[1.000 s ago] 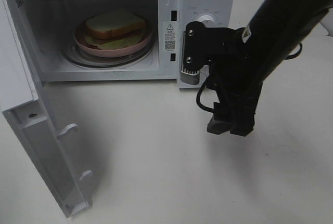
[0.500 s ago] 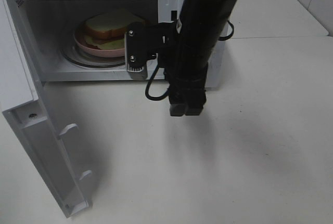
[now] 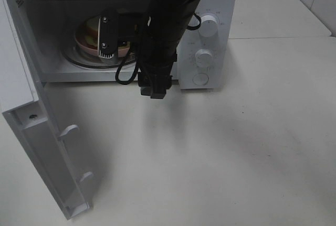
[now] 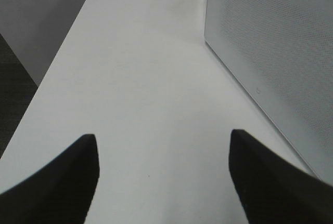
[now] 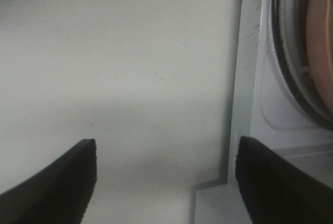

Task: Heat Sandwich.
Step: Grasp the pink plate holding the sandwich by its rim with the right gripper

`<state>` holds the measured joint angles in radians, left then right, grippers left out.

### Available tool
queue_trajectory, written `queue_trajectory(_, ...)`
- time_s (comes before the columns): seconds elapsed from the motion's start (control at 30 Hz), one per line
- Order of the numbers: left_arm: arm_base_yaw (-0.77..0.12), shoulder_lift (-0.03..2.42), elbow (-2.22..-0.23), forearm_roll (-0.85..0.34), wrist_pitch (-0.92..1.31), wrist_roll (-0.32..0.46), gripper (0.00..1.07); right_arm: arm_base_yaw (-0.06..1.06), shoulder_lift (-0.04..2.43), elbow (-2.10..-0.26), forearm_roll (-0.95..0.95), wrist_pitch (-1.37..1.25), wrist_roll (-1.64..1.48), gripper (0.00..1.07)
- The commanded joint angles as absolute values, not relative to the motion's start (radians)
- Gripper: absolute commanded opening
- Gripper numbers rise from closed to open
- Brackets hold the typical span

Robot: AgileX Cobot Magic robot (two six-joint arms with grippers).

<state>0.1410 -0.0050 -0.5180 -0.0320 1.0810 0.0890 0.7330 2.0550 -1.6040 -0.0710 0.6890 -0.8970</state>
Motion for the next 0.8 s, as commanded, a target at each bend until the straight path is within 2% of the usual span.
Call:
queue_trajectory(0.03, 0.134, -0.021, -0.516, -0.028, 1.067, 0.085, 0.68, 0.741, 2.108, -1.654, -0.085, 0.672, -0.901, 0.71)
queue_trajectory(0.8, 0.134, -0.021, -0.516, -0.028, 1.067, 0.085, 0.68, 0.717, 2.330, -1.958, -0.044, 0.627, -0.900, 0.70)
